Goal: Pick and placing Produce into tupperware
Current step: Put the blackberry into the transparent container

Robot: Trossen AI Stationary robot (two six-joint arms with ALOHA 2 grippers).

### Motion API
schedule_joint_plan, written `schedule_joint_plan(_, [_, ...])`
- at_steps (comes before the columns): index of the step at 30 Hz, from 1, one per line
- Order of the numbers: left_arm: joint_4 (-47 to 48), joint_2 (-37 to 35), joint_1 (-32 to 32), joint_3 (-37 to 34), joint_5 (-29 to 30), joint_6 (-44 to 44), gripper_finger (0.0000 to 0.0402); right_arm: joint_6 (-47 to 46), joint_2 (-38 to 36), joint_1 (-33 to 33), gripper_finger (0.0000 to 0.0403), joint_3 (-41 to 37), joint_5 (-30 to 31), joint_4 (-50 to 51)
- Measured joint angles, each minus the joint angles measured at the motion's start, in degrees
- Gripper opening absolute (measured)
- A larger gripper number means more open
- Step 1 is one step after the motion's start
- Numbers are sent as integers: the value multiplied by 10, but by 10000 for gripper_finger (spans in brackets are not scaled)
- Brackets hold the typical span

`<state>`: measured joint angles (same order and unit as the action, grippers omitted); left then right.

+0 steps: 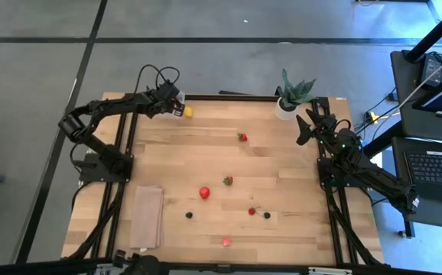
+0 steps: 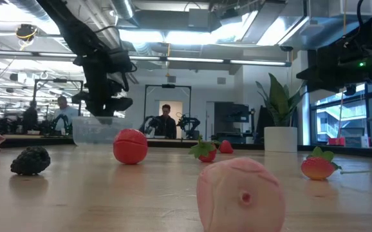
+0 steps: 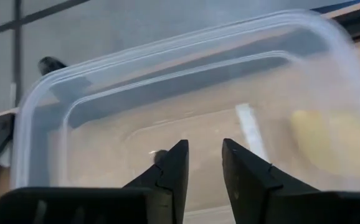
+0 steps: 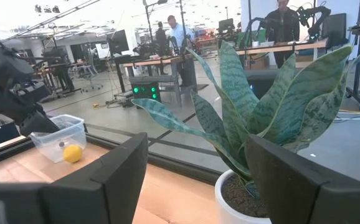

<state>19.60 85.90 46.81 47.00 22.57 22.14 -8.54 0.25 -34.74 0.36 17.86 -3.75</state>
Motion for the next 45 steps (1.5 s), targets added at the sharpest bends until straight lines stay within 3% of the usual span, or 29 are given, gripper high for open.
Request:
schedule_joint_plan(4, [-14,-46,-4,0,-40,-2,96,0,0,0,269,0,0,0])
schedule_joint_plan(12, [-10,-209,-54,1,-192,-104,108,0,0,0,269,0,0,0])
schedule_joint_plan(16, [9,-278,-107,1,-240,-128,118,0,0,0,269,0,0,0])
schedule_joint_plan(22, [15,-334,-240,1,-241,-120,156,0,0,0,269,0,0,0])
schedule_joint_plan(27, [14,-331,-368,1,-252,-47,207,0,0,0,269,0,0,0])
schedule_joint_plan(32, [-7,-312,-486,1,-258,84,245,-2,0,0,269,0,0,0])
schedule_joint_plan(35, [-15,-295,-543,0,-257,159,253,-2,0,0,269,0,0,0])
schedule_joint_plan(45, [-47,-186,-674,0,-207,284,247,-2,0,0,269,0,0,0])
